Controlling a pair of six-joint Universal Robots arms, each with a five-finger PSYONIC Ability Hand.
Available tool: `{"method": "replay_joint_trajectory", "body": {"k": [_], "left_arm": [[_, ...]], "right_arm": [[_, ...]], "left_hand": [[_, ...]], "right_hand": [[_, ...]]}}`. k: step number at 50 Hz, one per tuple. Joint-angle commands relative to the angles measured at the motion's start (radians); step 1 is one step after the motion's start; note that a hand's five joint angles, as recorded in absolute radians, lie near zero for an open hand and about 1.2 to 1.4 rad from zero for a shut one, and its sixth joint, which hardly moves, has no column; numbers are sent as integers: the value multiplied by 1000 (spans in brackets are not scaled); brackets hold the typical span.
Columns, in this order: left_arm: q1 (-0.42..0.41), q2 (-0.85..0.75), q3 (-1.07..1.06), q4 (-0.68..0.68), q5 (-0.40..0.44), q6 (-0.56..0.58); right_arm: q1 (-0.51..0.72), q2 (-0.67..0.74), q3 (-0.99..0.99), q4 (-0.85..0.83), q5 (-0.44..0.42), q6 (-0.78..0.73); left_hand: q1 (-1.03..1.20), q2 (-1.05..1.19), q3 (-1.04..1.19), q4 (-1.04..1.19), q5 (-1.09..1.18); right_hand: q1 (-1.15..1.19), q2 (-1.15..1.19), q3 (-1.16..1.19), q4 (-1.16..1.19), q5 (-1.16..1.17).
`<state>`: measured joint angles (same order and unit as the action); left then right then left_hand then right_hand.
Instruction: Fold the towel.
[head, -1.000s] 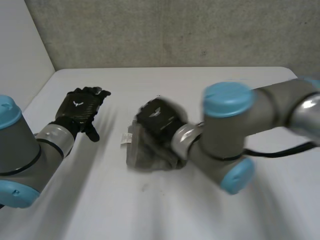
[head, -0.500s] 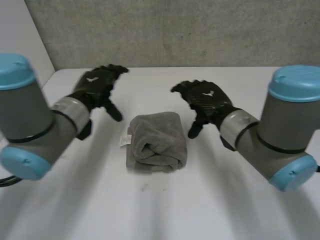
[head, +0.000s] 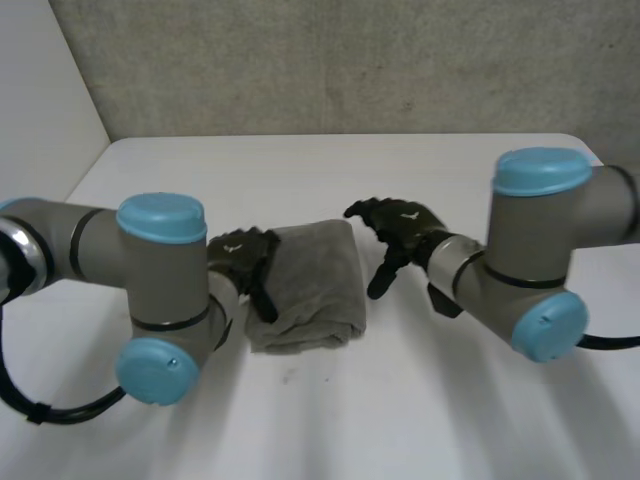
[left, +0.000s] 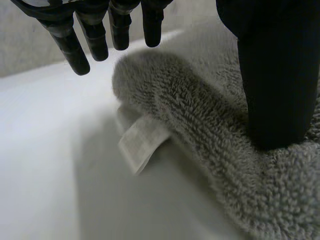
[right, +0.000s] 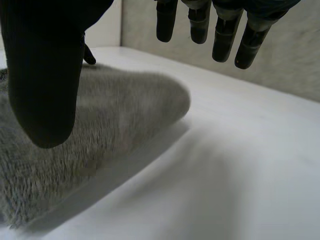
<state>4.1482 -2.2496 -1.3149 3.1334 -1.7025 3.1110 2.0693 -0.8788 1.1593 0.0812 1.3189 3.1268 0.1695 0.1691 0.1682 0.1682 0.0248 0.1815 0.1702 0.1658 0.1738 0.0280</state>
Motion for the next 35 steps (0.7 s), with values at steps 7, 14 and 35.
{"method": "replay_joint_trajectory", "body": {"k": [7, 14, 35], "left_arm": [[35, 15, -118, 111, 14, 158], [33, 105, -95, 112, 15, 156], [173, 642, -58, -75, 21, 84]], "right_arm": [[64, 213, -242, 175, 43, -112], [61, 58, -270, 170, 51, -113], [-57, -516, 72, 55, 284, -117]], "left_hand": [[12, 12, 13, 13, -18], [12, 12, 13, 13, -18], [12, 12, 13, 13, -18]], "right_hand": [[-7, 4, 9, 1, -28], [-7, 4, 9, 1, -28], [-7, 4, 9, 1, -28]]}}
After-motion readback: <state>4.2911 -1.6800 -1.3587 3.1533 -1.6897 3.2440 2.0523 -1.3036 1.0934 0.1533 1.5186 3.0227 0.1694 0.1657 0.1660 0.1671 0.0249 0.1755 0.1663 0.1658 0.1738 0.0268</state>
